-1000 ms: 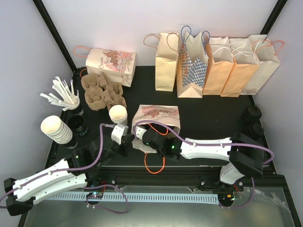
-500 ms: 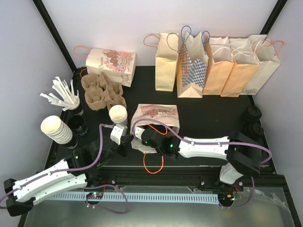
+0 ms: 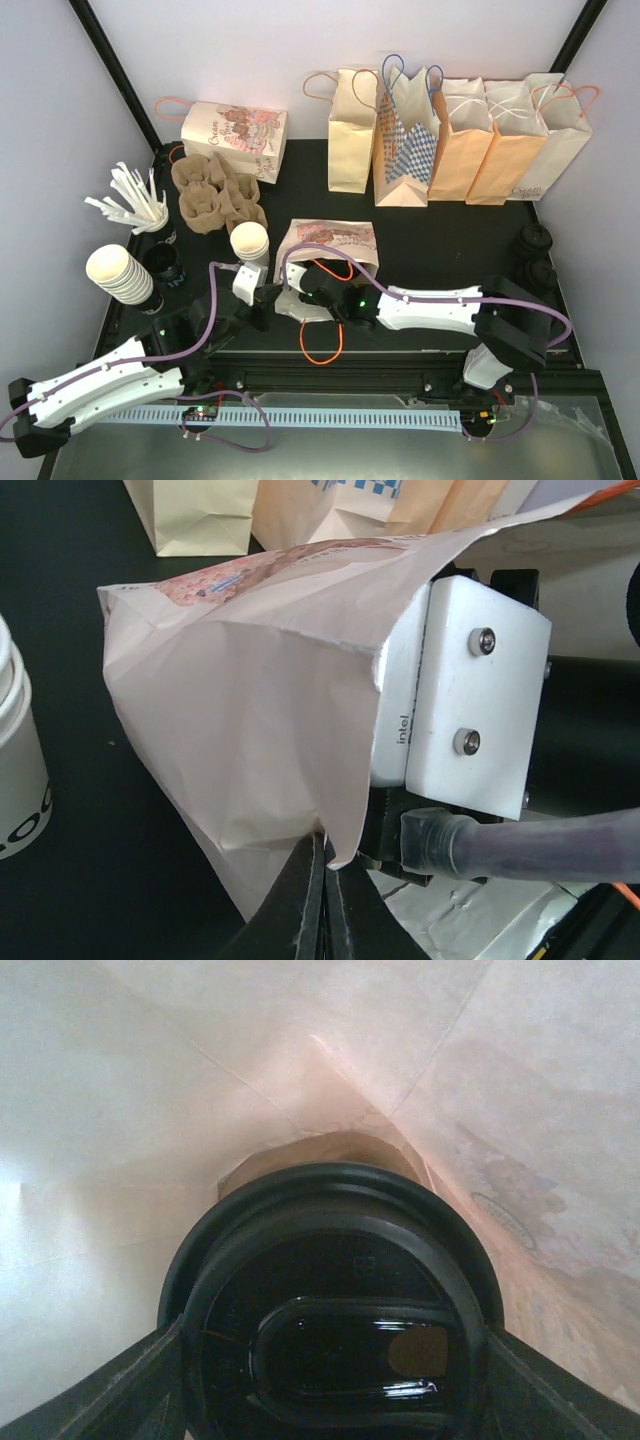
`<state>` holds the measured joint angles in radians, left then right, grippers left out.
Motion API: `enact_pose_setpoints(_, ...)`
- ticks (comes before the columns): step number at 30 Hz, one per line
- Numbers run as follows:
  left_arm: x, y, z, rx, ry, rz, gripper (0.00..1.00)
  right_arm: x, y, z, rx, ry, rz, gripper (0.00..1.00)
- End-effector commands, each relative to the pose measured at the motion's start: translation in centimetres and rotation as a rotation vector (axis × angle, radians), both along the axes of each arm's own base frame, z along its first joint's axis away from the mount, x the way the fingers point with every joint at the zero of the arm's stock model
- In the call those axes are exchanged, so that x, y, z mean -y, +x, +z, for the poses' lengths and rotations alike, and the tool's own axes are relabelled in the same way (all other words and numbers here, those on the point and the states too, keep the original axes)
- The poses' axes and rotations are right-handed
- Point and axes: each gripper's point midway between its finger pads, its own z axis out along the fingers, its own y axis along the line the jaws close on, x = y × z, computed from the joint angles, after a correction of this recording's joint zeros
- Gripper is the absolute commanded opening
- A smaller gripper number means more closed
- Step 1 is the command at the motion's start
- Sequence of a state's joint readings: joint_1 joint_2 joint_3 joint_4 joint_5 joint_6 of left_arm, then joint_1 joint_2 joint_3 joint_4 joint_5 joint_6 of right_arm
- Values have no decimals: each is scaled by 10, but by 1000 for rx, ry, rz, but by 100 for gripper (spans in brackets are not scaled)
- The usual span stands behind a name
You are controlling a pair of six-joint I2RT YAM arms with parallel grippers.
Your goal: Pack the takeout coffee
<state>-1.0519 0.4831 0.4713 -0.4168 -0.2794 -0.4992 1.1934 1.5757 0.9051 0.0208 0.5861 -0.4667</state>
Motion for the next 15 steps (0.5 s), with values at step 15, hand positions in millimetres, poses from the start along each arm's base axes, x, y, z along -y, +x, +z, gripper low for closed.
enact_pose_setpoints(15, 8, -5, 30, 28, -129, -34, 2, 9, 27, 0, 146, -94, -105, 38)
